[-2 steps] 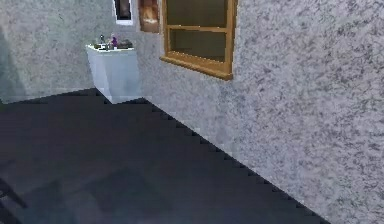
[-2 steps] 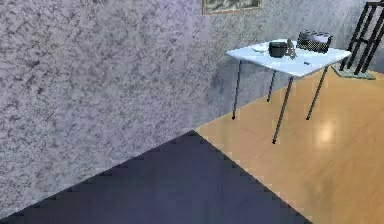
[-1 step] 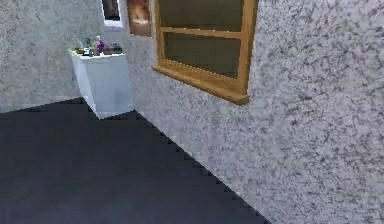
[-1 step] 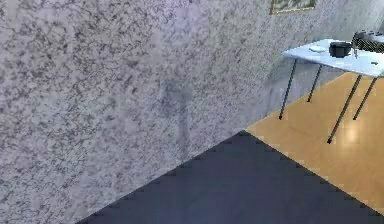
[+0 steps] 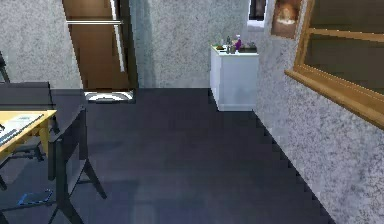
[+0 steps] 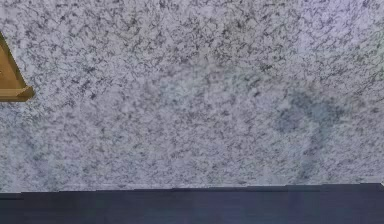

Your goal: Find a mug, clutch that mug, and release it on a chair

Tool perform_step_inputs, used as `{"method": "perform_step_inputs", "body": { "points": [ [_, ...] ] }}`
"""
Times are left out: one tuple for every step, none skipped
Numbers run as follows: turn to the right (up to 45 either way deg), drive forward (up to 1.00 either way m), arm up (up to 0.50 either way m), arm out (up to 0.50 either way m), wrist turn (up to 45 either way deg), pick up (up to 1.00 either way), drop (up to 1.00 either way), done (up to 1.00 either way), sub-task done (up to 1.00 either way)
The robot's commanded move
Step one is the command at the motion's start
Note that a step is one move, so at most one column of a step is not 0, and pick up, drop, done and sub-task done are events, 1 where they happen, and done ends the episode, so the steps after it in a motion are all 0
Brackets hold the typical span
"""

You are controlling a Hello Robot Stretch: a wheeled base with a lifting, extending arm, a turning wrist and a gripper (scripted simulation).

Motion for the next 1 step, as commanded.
{"method": "perform_step_inputs", "body": {
  "points": [
    [0.0, 1.0, 0.0, 0.0, 0.0, 0.0, 0.0, 0.0, 0.0]
  ]
}}
